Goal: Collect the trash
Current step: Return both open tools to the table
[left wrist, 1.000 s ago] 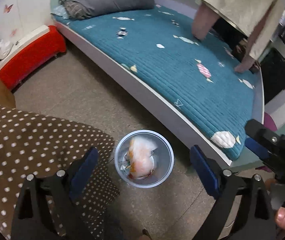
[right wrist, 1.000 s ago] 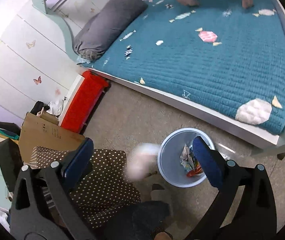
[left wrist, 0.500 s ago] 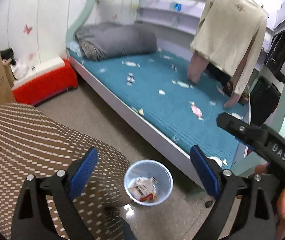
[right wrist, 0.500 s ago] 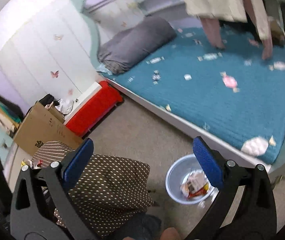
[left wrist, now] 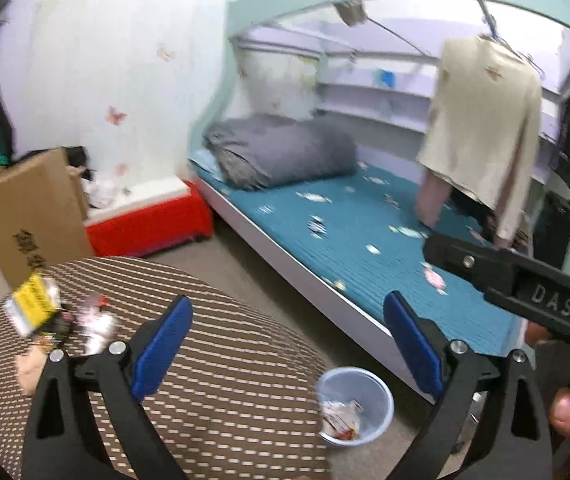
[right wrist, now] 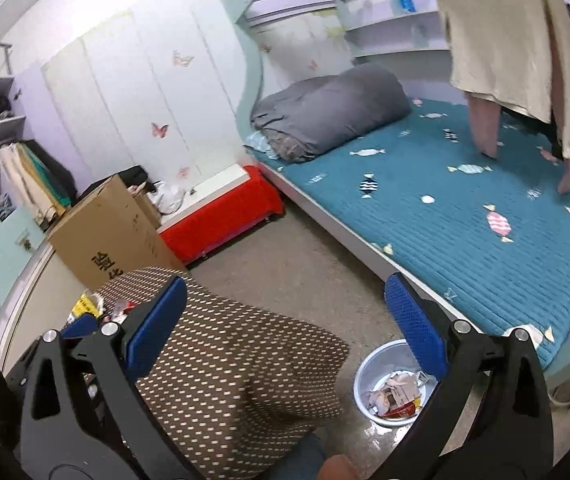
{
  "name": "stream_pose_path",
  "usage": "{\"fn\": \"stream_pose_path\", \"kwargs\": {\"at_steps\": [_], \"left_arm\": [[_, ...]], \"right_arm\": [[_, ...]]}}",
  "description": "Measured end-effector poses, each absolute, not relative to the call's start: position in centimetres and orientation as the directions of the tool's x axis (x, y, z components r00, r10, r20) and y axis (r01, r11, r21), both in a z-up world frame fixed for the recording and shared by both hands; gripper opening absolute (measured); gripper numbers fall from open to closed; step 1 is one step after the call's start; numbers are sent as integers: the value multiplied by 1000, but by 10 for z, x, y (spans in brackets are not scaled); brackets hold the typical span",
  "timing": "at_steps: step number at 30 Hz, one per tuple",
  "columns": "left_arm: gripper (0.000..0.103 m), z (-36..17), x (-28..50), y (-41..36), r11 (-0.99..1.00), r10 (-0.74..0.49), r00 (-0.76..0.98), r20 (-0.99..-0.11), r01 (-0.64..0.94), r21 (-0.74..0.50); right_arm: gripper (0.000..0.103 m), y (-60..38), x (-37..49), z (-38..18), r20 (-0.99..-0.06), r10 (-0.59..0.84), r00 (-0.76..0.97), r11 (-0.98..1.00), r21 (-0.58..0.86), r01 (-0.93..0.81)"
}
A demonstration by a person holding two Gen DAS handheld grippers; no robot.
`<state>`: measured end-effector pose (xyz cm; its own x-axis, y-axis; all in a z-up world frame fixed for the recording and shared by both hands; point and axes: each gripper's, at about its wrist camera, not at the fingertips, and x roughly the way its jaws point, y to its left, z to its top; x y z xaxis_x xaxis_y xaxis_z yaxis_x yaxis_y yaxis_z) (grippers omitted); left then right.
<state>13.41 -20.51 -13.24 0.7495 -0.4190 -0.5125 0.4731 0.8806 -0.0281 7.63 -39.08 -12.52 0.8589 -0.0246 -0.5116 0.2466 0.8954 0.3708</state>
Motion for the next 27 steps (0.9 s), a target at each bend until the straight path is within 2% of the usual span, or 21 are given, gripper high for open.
{"fn": "stream_pose_path", "kwargs": {"at_steps": [8, 19, 27], "left_arm": [[94, -117, 131, -129, 932, -333, 813, -477, 361, -34], [94, -123, 140, -3, 994, -111, 837, -535, 94, -59], [94, -140, 152, 85, 992, 39, 813, -581, -101, -75]], "right_arm": [[97, -337, 95, -108, -511, 44, 859, 935, 323, 145], [97, -263, 130, -98, -521, 144, 841, 963, 268, 1], [97, -218, 162, -109, -562, 188, 805, 969, 241, -58]]}}
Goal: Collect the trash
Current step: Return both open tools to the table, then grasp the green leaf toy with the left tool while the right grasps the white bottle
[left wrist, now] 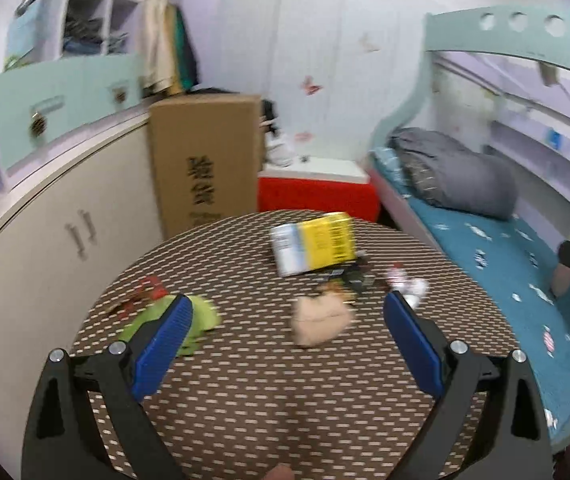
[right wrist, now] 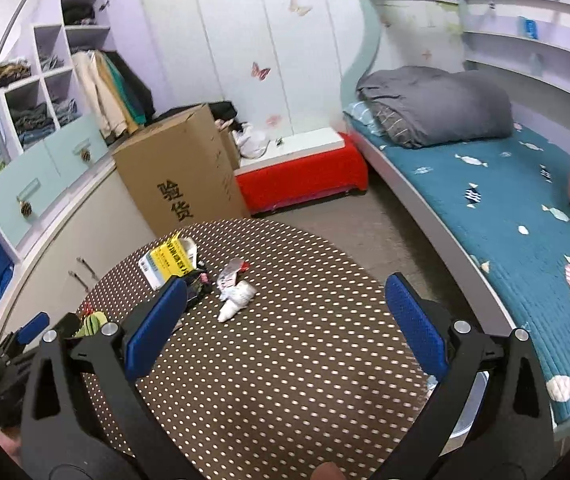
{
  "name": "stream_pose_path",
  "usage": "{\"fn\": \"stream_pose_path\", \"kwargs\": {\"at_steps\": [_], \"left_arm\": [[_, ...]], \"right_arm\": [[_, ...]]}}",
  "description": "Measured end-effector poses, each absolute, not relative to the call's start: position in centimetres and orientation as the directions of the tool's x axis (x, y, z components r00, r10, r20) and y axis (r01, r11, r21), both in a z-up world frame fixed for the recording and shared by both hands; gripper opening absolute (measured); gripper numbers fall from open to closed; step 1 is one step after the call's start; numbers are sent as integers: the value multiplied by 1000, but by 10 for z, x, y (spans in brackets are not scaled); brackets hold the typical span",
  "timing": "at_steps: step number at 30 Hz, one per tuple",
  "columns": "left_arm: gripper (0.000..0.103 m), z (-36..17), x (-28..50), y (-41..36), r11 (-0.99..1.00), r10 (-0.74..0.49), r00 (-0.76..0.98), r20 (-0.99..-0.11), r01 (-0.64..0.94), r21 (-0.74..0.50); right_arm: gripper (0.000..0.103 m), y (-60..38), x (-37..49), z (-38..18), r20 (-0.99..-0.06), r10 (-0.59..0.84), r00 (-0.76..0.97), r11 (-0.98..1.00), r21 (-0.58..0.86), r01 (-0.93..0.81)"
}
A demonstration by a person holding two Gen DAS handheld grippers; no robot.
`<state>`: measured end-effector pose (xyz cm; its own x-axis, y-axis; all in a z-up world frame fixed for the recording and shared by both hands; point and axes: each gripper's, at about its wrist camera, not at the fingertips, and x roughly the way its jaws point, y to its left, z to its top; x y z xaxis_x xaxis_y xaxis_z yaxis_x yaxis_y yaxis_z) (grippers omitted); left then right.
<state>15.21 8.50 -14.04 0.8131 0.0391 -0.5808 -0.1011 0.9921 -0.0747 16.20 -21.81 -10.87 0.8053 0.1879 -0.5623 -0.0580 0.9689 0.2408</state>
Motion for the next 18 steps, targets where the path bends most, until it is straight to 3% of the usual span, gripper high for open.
{"fn": "stream_pose_path", "kwargs": {"at_steps": [10, 18], "left_arm": [[94, -174, 171, 158, 967, 162, 749, -643, -250, -48], [94, -213, 202, 182, 961, 159, 675, -720, -274, -44]], "right_arm": [[97, -169, 214, -157, -663, 203, 721, 976, 197, -94], [96, -142, 254, -201, -737, 200, 645, 979, 180, -98]]}}
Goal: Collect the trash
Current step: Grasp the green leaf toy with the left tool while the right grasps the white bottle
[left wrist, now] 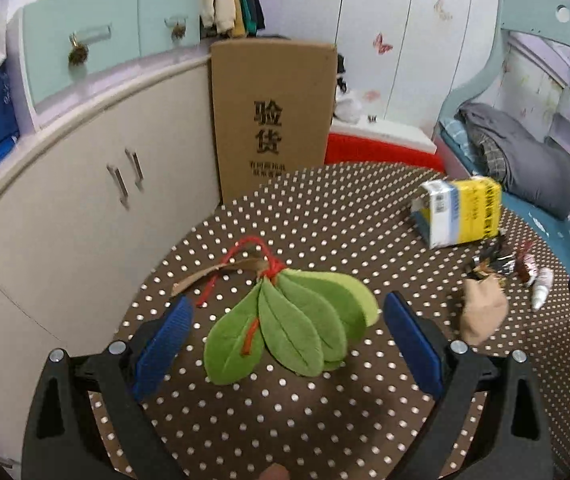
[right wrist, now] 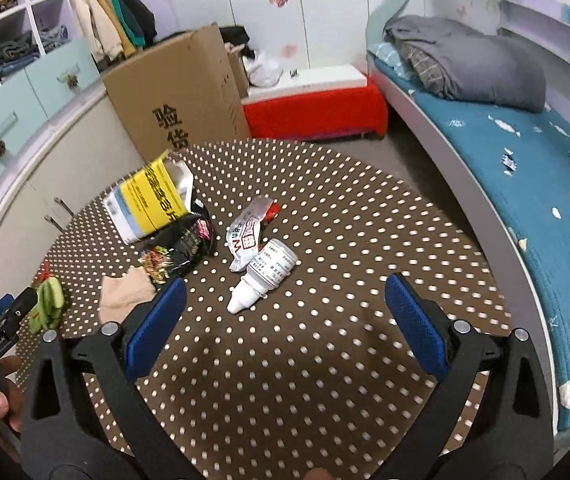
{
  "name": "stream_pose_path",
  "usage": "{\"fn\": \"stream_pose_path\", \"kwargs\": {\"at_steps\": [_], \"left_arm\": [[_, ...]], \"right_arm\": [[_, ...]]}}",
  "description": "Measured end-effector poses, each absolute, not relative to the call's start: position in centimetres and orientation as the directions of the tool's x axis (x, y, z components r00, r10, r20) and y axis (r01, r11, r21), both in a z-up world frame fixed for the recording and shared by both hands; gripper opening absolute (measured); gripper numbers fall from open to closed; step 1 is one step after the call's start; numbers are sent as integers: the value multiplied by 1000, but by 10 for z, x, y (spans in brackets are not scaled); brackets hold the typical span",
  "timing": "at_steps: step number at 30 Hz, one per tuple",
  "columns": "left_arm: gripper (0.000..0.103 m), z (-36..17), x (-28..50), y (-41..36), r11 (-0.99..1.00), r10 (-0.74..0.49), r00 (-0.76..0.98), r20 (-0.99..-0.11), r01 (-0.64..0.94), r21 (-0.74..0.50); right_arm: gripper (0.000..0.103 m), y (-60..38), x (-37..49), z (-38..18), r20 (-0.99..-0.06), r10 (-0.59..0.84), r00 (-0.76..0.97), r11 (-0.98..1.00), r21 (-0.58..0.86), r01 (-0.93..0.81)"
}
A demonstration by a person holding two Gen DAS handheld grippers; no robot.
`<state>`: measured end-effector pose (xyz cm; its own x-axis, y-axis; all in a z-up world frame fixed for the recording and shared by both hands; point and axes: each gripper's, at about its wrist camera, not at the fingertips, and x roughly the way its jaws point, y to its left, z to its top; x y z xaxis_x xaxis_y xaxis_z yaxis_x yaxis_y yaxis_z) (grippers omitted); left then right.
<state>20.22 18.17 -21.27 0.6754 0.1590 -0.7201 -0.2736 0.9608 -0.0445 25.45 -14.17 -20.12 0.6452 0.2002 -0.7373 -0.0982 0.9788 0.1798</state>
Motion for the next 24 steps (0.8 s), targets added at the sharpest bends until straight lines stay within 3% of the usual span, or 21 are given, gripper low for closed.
{"fn": "stream_pose_path", "kwargs": {"at_steps": [4, 6, 9, 10, 14, 17, 20, 24], "left_arm": [[94, -227, 218, 188, 962, 147, 652, -744, -271, -47], [94, -233, 224, 190, 962, 139, 636, -759, -270, -50], [80, -237, 229, 191, 964, 111, 625, -772, -257, -69], [76, -239, 232, 191, 965, 105, 614, -782, -253, -69], [40, -238, 232, 180, 976, 97, 623, -776, -211, -48], [26, -236, 225, 176, 978, 63, 630, -774, -193, -77], [19, -231, 212, 173, 977, 22, 651, -759, -177, -123], [18, -217, 188, 162, 979, -25, 687, -726, -131, -158]], "right_arm": [[83, -132, 270, -215, -762, 181, 622, 983, 147, -106], [64, -129, 277, -221, -775, 173, 608, 985, 143, -98], [43, -127, 282, -227, -783, 164, 600, 986, 133, -97], [40, -125, 282, -227, -781, 151, 606, 988, 112, -102], [37, -128, 275, -226, -773, 180, 609, 984, 145, -107], [37, -139, 260, -222, -757, 220, 615, 975, 189, -116], [37, -153, 236, -212, -735, 250, 630, 967, 219, -128], [37, -174, 207, -197, -704, 280, 653, 957, 262, -127]]}}
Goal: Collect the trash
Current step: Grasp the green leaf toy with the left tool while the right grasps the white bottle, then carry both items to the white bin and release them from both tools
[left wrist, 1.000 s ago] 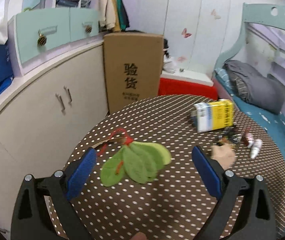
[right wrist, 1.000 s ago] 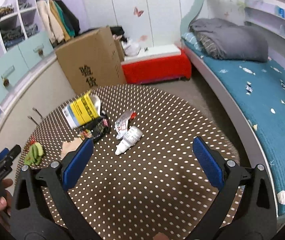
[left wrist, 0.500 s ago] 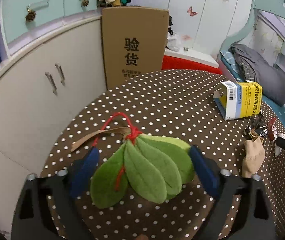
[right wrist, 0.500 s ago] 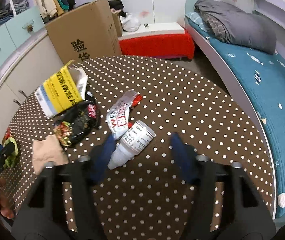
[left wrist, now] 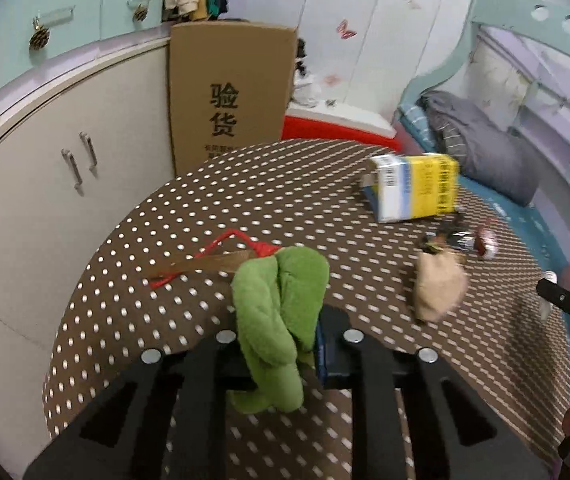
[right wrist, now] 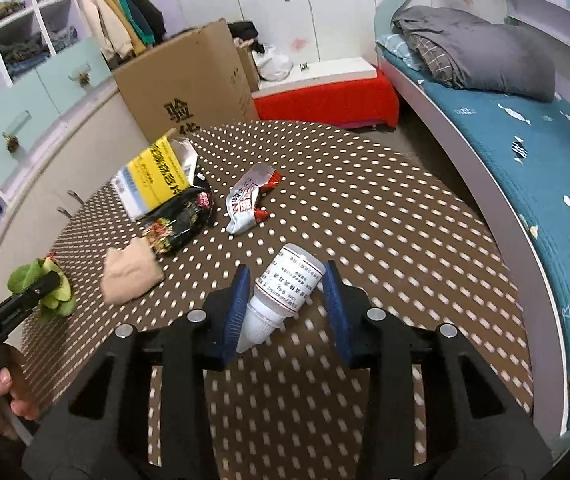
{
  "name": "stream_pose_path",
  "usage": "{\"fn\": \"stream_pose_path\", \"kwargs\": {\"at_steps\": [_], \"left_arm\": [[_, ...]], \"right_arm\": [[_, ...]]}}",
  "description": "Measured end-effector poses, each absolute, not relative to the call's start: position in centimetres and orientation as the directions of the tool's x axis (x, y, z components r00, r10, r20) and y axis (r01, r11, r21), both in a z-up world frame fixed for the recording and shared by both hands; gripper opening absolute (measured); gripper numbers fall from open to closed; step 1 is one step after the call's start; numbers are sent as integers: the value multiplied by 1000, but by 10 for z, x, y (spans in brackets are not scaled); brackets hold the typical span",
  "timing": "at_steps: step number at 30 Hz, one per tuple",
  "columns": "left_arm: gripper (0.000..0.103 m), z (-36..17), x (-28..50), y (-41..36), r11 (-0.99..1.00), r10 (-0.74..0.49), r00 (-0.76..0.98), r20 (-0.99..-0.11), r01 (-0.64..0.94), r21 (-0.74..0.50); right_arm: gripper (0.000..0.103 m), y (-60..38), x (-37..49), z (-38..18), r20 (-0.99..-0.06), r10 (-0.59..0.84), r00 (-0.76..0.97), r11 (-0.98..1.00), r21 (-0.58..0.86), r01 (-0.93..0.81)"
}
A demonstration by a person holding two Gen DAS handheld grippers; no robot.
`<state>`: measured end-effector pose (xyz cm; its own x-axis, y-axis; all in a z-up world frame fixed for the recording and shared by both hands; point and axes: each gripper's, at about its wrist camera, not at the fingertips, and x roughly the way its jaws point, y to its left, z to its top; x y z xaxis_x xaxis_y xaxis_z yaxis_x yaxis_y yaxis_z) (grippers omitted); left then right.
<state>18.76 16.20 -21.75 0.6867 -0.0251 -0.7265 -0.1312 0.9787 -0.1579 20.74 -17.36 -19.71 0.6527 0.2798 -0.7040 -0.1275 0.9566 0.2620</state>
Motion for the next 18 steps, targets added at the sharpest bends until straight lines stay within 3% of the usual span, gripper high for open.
{"fn": "stream_pose_path", "kwargs": {"at_steps": [18], "left_arm": [[18, -132, 128, 26, 954, -300, 757, -581, 219, -207]], "right_arm": [[37, -283, 105, -127, -542, 270, 796, 924, 377, -57]]}}
